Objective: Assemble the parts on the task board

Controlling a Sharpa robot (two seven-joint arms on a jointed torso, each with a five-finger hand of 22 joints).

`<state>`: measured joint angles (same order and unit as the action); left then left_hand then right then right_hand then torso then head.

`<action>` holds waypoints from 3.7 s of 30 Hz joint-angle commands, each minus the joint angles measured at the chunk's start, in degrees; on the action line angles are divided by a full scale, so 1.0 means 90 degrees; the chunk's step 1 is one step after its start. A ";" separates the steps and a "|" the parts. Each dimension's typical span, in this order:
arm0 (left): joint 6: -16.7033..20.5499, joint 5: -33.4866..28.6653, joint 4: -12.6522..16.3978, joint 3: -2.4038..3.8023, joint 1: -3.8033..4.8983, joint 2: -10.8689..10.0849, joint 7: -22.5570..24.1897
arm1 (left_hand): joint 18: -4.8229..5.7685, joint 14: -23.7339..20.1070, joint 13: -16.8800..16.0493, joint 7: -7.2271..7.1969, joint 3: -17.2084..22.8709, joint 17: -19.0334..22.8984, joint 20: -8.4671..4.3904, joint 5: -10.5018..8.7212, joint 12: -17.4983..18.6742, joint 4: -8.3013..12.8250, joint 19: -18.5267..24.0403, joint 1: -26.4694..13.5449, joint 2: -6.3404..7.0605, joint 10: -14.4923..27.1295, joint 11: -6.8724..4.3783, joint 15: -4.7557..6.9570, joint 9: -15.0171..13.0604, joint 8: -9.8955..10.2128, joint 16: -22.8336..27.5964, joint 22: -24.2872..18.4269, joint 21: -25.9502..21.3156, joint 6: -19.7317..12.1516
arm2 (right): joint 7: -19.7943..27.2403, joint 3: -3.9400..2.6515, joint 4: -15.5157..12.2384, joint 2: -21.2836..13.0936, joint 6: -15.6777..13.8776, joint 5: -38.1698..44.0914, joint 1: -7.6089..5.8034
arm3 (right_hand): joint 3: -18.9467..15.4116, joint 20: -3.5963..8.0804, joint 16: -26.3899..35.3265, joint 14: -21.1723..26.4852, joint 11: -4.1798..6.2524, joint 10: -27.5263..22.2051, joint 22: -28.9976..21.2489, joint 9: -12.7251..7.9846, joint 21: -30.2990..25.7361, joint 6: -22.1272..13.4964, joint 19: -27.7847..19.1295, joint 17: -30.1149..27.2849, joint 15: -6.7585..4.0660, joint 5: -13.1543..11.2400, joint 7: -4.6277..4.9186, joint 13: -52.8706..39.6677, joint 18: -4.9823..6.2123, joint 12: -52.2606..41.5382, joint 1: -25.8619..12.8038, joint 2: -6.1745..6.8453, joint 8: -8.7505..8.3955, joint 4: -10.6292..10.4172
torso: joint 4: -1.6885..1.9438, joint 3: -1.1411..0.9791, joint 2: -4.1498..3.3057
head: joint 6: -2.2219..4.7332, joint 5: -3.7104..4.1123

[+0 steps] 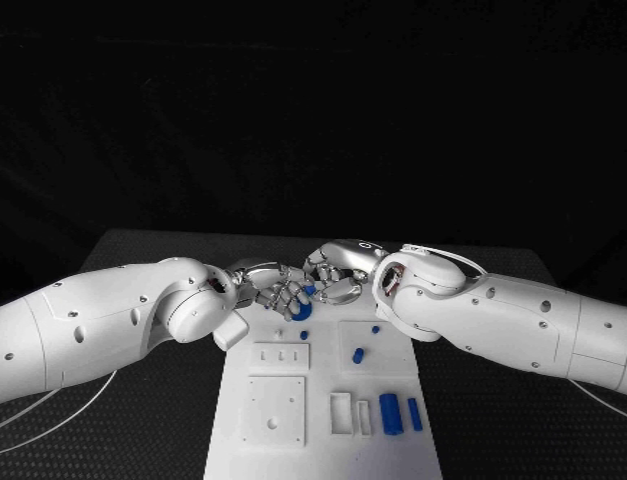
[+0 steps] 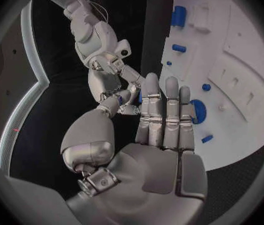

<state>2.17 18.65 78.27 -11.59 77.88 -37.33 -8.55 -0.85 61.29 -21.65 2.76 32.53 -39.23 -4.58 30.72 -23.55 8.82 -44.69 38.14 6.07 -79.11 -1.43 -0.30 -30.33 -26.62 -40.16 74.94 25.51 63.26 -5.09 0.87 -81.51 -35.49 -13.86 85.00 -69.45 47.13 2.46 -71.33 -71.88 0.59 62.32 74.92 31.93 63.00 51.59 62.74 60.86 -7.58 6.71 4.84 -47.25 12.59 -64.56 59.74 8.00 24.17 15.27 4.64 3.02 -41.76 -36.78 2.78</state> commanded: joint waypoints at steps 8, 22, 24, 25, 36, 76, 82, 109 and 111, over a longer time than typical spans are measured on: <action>-0.0041 0.0099 -0.0010 -0.0006 0.0009 0.0054 -0.0134 | 0.0095 -0.0048 -0.0206 0.0004 0.0147 -0.0052 0.0001 -0.0156 -0.0256 -0.0015 0.0070 -0.0370 0.0188 0.0164 -0.0003 0.0016 -0.0178 -0.0026 -0.0107 0.0121 0.0075 -0.0047 | -0.0033 0.0001 -0.0014 0.0050 0.0027 0.0178 0.0002 | 0.0044 0.0002 0.0024 0.0009 0.0201 -0.0205 0.0056 0.0015 0.0023 0.1246 0.0059 0.0009 -0.0048 0.0049 -0.0135 -0.0011 0.0267 0.0019 -0.0038 0.0053 0.0032 0.0005 | 0.0004 0.0002 -0.0003 | -0.0018 0.0030; 0.0028 0.0177 -0.0035 -0.0010 0.0009 0.0051 -0.0206 | 0.0095 -0.0068 -0.0280 0.0005 0.0224 -0.0074 0.0003 -0.0461 -0.0352 -0.0033 0.0092 -0.0290 0.0179 0.0239 -0.0007 0.0020 -0.0259 -0.0031 -0.0147 0.0125 0.0119 -0.0071 | -0.0050 0.0008 -0.0068 0.0036 0.0073 0.0228 0.0002 | 0.0053 0.0001 0.0028 0.0001 0.0204 -0.0196 0.0053 0.0031 0.0026 0.1253 0.0066 0.0012 -0.0051 0.0100 -0.0137 -0.0019 0.0267 0.0026 -0.0046 0.0063 0.0027 0.0003 | 0.0010 0.0000 0.0002 | -0.0048 0.0030; 0.0018 0.0177 -0.0037 -0.0010 0.0009 0.0050 -0.0216 | 0.0095 -0.0075 -0.0284 0.0010 0.0239 -0.0073 0.0000 -0.0486 -0.0357 -0.0012 0.0096 -0.0252 0.0137 0.0254 -0.0006 0.0019 -0.0266 -0.0023 -0.0146 0.0125 0.0125 -0.0085 | -0.0053 0.0009 -0.0074 0.0038 0.0075 0.0230 0.0002 | 0.0054 0.0001 0.0029 0.0000 0.0204 -0.0195 0.0053 0.0033 0.0026 0.1254 0.0067 0.0013 -0.0051 0.0108 -0.0137 -0.0020 0.0267 0.0027 -0.0047 0.0064 0.0026 0.0003 | 0.0008 0.0003 0.0002 | -0.0054 0.0032; 0.0021 0.0177 -0.0037 -0.0010 0.0009 0.0050 -0.0222 | 0.0095 -0.0079 -0.0286 0.0012 0.0246 -0.0072 0.0001 -0.0492 -0.0358 -0.0002 0.0099 -0.0234 0.0114 0.0261 -0.0005 0.0017 -0.0269 -0.0019 -0.0145 0.0125 0.0128 -0.0090 | -0.0054 0.0009 -0.0075 0.0041 0.0081 0.0233 0.0002 | 0.0055 0.0001 0.0030 0.0000 0.0204 -0.0194 0.0053 0.0035 0.0026 0.1254 0.0067 0.0013 -0.0051 0.0111 -0.0137 -0.0021 0.0267 0.0028 -0.0047 0.0064 0.0025 0.0003 | 0.0009 0.0004 0.0001 | -0.0053 0.0032; -0.0023 0.0203 -0.0032 -0.0010 0.0009 0.0080 -0.0277 | 0.0095 -0.0080 -0.0309 0.0019 0.0299 -0.0062 0.0005 -0.0755 -0.0396 0.0183 0.0106 0.0186 -0.0019 0.0291 -0.0001 0.0013 -0.0319 -0.0001 -0.0153 0.0124 0.0180 -0.0097 | -0.0083 0.0013 -0.0068 0.0070 0.0144 0.0248 0.0002 | 0.0057 0.0001 0.0031 -0.0002 0.0205 -0.0192 0.0052 0.0039 0.0027 0.1255 0.0068 0.0014 -0.0052 0.0123 -0.0138 -0.0023 0.0267 0.0030 -0.0048 0.0066 0.0023 0.0005 | 0.0012 0.0007 0.0004 | -0.0072 0.0042; 0.0128 0.0260 -0.0036 -0.0009 0.0009 0.0108 -0.0548 | 0.0095 -0.0112 -0.0277 0.0044 0.0306 -0.0004 0.0023 -0.2192 -0.0376 -0.0035 0.0163 0.0731 -0.0265 0.0340 0.0016 -0.0008 -0.0409 0.0142 -0.0134 0.0109 0.0202 -0.0115 | -0.0151 0.0089 -0.0190 0.0135 0.0196 0.0477 0.0004 | 0.0063 -0.0004 0.0044 -0.0027 0.0213 -0.0163 0.0045 0.0089 0.0037 0.1278 0.0088 0.0024 -0.0061 0.0291 -0.0146 -0.0051 0.0267 0.0047 -0.0060 0.0088 0.0007 0.0022 | 0.0009 0.0002 0.0003 | -0.0106 0.0016; 0.0160 0.0257 -0.0037 -0.0009 0.0009 0.0112 -0.0556 | 0.0095 -0.0127 -0.0263 0.0057 0.0235 0.0010 0.0034 -0.2318 -0.0355 -0.0169 0.0176 0.0651 -0.0155 0.0364 0.0023 -0.0017 -0.0407 0.0176 -0.0118 0.0096 0.0188 -0.0140 | -0.0147 0.0090 -0.0206 0.0149 0.0261 0.0476 0.0004 | 0.0063 -0.0004 0.0045 -0.0029 0.0214 -0.0162 0.0044 0.0092 0.0038 0.1279 0.0090 0.0024 -0.0062 0.0298 -0.0146 -0.0052 0.0267 0.0048 -0.0061 0.0089 0.0006 0.0023 | 0.0012 0.0007 0.0002 | -0.0108 0.0012; 0.0172 0.0435 -0.0064 -0.0009 0.0009 0.0137 -0.0815 | 0.0095 -0.0059 -0.0278 0.0006 0.0150 -0.0030 0.0001 -0.3099 -0.0393 -0.0438 0.0156 0.0830 -0.0171 0.0261 -0.0019 0.0034 -0.0516 0.0157 -0.0207 0.0098 0.0175 -0.0037 | -0.0288 0.0105 -0.0386 0.0180 0.0251 0.0691 0.0004 | 0.0072 -0.0005 0.0050 -0.0044 0.0219 -0.0147 0.0040 0.0111 0.0044 0.1290 0.0103 0.0028 -0.0068 0.0362 -0.0151 -0.0061 0.0267 0.0057 -0.0061 0.0099 -0.0002 0.0030 | 0.0011 0.0003 -0.0002 | -0.0125 -0.0011; 0.0177 0.0454 -0.0071 -0.0009 0.0009 0.0139 -0.0821 | 0.0095 -0.0055 -0.0280 0.0003 0.0141 -0.0034 0.0002 -0.3103 -0.0397 -0.0405 0.0154 0.0878 -0.0197 0.0254 -0.0021 0.0037 -0.0524 0.0153 -0.0215 0.0098 0.0176 -0.0030 | -0.0290 0.0105 -0.0400 0.0172 0.0251 0.0688 0.0004 | 0.0073 -0.0005 0.0050 -0.0045 0.0219 -0.0145 0.0040 0.0112 0.0044 0.1291 0.0104 0.0028 -0.0069 0.0366 -0.0151 -0.0061 0.0267 0.0058 -0.0061 0.0100 -0.0003 0.0030 | 0.0009 0.0002 0.0001 | -0.0132 -0.0012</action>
<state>2.55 22.00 77.67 -11.80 77.87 -36.40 -15.96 -0.86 60.61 -24.09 2.91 33.72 -39.49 -4.40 3.04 -26.78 4.94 -43.29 45.99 4.66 -76.53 -1.57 -0.20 -35.01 -25.07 -41.75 74.93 27.06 62.68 -9.82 1.81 -84.13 -34.37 -12.03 90.72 -69.48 47.43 2.45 -71.21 -71.99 2.25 60.83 74.93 32.10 63.11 54.78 63.12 61.01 -8.17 9.77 1.76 -47.75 14.25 -64.33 59.14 9.08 23.97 15.59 4.75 3.04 -41.76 -37.91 2.70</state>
